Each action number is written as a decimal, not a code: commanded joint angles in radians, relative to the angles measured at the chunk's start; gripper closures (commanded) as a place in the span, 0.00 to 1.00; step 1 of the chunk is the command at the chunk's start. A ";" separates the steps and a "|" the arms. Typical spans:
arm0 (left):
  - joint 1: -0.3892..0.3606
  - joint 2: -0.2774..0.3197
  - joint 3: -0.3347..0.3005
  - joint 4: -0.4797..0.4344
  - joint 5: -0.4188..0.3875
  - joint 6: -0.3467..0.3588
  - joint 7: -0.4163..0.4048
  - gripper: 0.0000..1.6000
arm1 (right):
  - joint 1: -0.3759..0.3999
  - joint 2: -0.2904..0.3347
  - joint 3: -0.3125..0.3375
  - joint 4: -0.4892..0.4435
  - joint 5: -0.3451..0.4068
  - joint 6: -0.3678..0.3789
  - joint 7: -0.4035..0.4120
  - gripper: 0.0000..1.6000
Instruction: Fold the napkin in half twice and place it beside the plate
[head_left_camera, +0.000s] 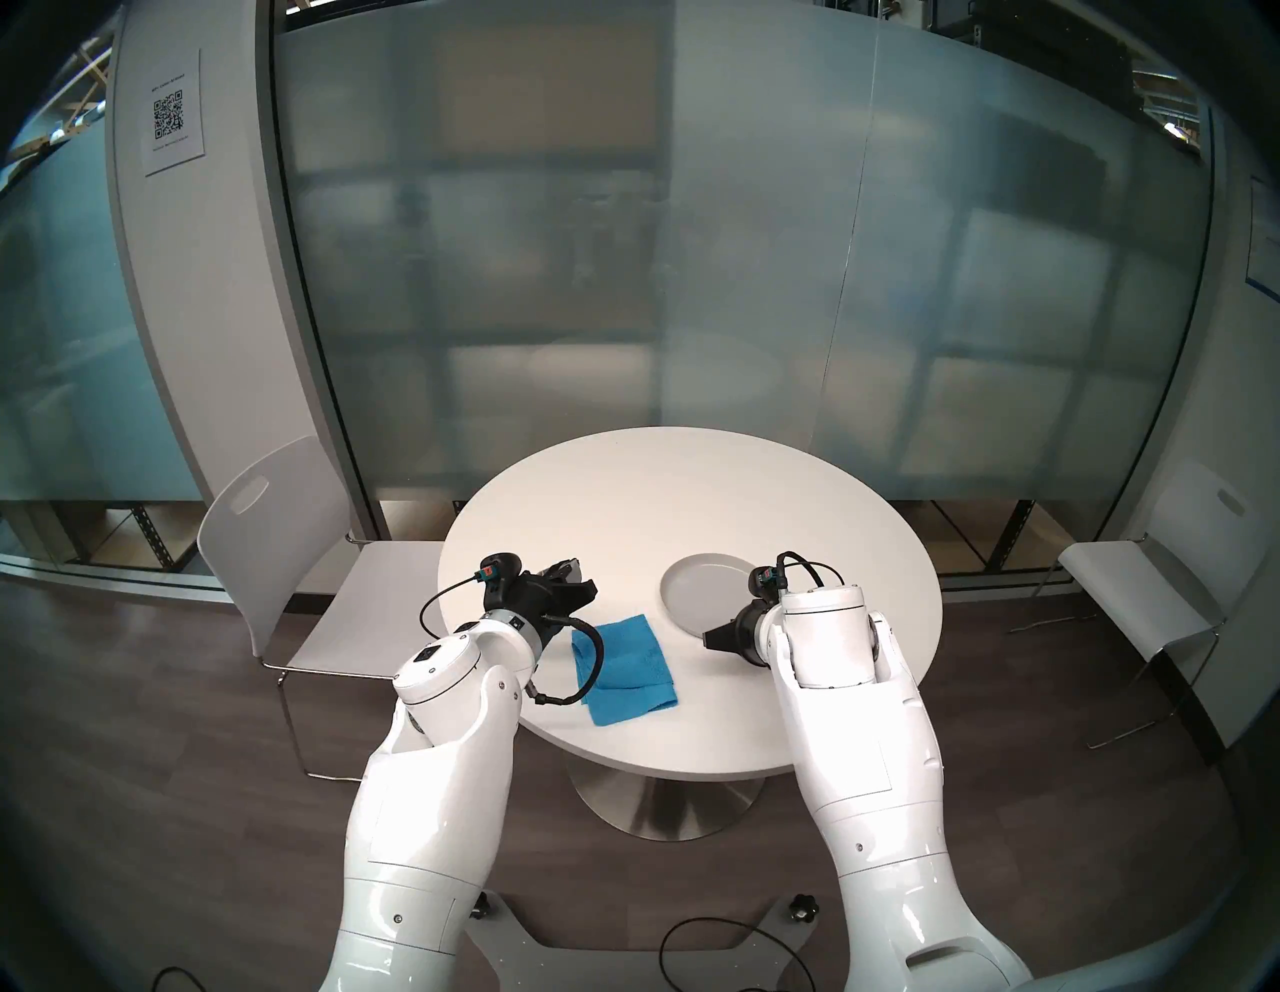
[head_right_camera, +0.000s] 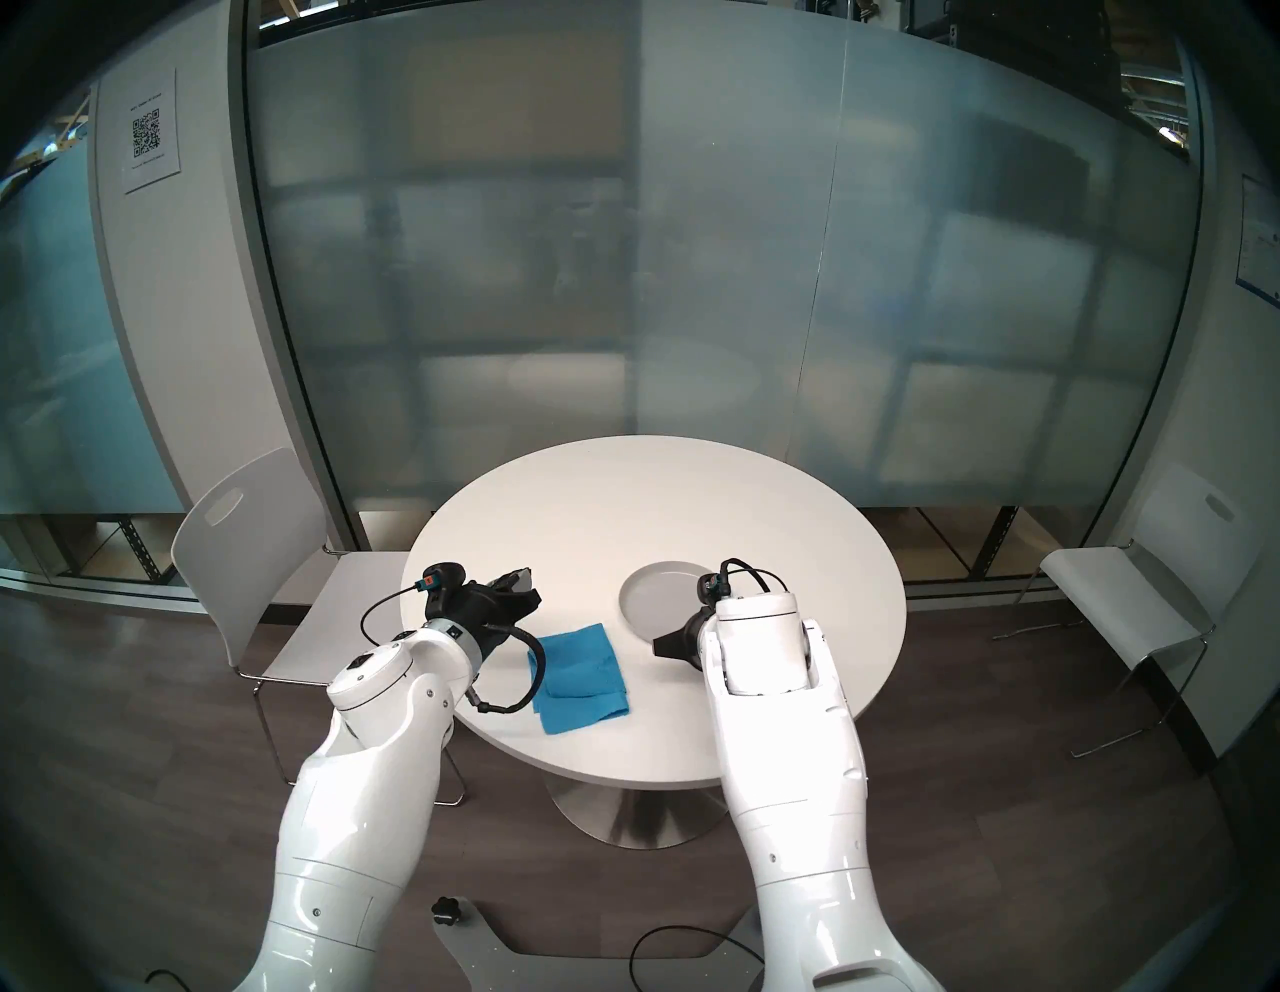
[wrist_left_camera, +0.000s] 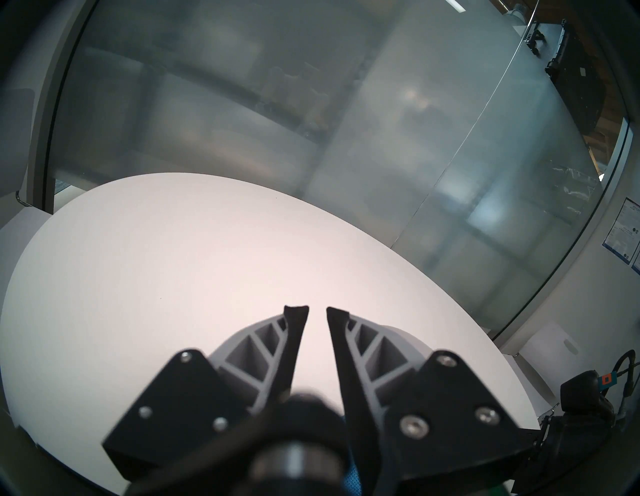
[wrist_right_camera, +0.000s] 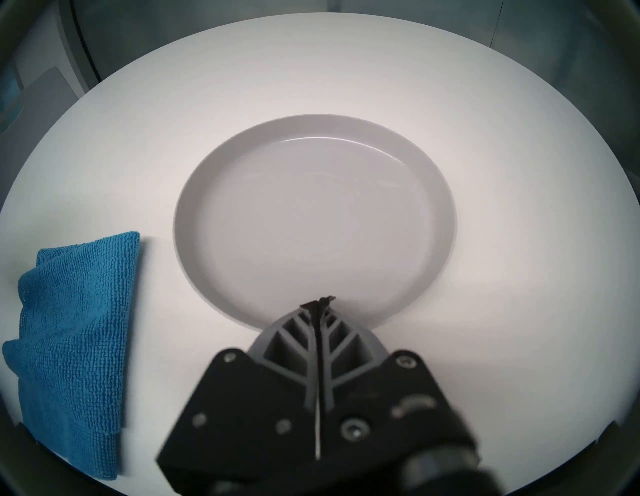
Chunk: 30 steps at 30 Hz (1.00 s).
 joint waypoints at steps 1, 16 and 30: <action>-0.011 0.000 -0.004 -0.017 -0.002 -0.007 -0.003 0.50 | -0.055 0.022 -0.016 -0.101 -0.002 -0.003 0.028 0.85; 0.002 0.001 0.007 -0.052 -0.010 -0.002 -0.018 0.49 | -0.178 0.045 -0.026 -0.286 0.003 -0.003 0.067 0.85; 0.006 0.003 0.010 -0.057 -0.012 0.001 -0.018 0.49 | -0.054 0.030 -0.030 -0.236 0.012 -0.003 0.059 0.86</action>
